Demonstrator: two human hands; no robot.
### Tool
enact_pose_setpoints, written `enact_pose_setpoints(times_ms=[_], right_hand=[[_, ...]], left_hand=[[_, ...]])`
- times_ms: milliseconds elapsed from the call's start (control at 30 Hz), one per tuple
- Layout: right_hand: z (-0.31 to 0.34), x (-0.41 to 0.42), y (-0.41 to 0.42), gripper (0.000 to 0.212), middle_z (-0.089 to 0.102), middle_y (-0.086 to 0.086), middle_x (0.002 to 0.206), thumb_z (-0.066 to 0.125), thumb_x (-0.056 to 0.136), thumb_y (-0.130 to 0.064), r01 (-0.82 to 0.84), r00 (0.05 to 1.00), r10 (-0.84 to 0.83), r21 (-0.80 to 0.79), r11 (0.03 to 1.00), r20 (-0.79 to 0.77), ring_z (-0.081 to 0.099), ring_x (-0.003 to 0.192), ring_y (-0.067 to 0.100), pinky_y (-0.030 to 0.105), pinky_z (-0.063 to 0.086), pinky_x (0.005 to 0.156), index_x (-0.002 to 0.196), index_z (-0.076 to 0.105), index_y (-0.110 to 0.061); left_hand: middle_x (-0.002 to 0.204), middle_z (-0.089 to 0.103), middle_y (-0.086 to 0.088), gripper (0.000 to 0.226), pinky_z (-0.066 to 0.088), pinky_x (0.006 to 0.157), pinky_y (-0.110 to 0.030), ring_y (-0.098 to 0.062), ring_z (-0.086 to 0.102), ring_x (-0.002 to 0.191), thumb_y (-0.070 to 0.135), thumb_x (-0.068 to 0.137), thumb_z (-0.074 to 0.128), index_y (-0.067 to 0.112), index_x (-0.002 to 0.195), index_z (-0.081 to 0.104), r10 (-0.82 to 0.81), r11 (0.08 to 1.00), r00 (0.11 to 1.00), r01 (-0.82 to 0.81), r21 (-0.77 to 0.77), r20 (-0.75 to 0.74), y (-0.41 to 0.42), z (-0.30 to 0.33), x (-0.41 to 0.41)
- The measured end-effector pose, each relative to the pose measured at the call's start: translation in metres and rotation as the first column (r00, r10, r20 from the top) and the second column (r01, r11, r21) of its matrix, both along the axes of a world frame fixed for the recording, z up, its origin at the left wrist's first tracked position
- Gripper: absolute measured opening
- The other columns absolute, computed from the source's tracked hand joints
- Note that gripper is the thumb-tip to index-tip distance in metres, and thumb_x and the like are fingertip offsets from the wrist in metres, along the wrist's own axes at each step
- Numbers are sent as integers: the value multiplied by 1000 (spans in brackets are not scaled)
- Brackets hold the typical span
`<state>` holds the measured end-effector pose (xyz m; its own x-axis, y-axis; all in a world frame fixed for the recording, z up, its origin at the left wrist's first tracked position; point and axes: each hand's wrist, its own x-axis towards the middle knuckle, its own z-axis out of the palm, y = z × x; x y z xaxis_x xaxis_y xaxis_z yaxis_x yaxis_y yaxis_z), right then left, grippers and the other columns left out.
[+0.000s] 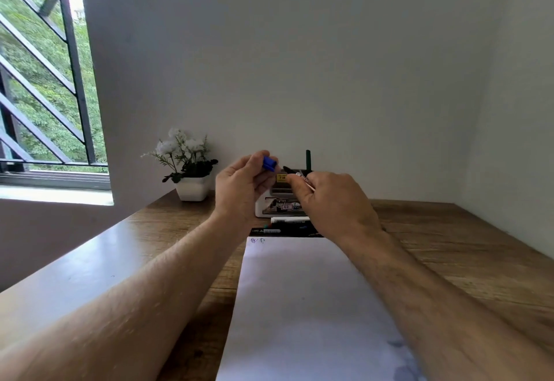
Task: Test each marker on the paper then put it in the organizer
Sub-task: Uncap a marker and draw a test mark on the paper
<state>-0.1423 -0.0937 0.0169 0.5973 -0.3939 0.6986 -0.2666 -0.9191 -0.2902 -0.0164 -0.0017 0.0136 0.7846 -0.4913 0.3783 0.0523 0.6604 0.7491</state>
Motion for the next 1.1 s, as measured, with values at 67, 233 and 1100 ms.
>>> enact_pose_setpoints(times_ms=[67,233,1100], right_hand=[[-2,-3,-1,53,58,-2,58,39,100,-56,-43,997,38,88,995,61,56,51,14,31,41,45,70,60,-18],[-4,-1,0,32,60,-8,58,47,102,-41,-244,960,151,446,861,235,52,46,1,22,39,51,94,72,-21],[-31,10,11,18,65,8,59,68,88,-20,-328,944,232,762,558,236,57,43,19,25,43,40,80,69,-4]], left_hand=[[89,75,-10,16,59,64,-22,-16,73,77,14,96,59,5,101,70,37,999,999,-37,12,-13,4,2,5],[80,70,-9,24,54,61,-25,-16,66,68,13,99,50,2,109,69,25,948,996,-50,313,85,7,-1,3],[118,61,-8,37,48,100,-51,-29,59,111,13,76,80,26,104,59,-639,3,722,-342,940,265,22,6,5]])
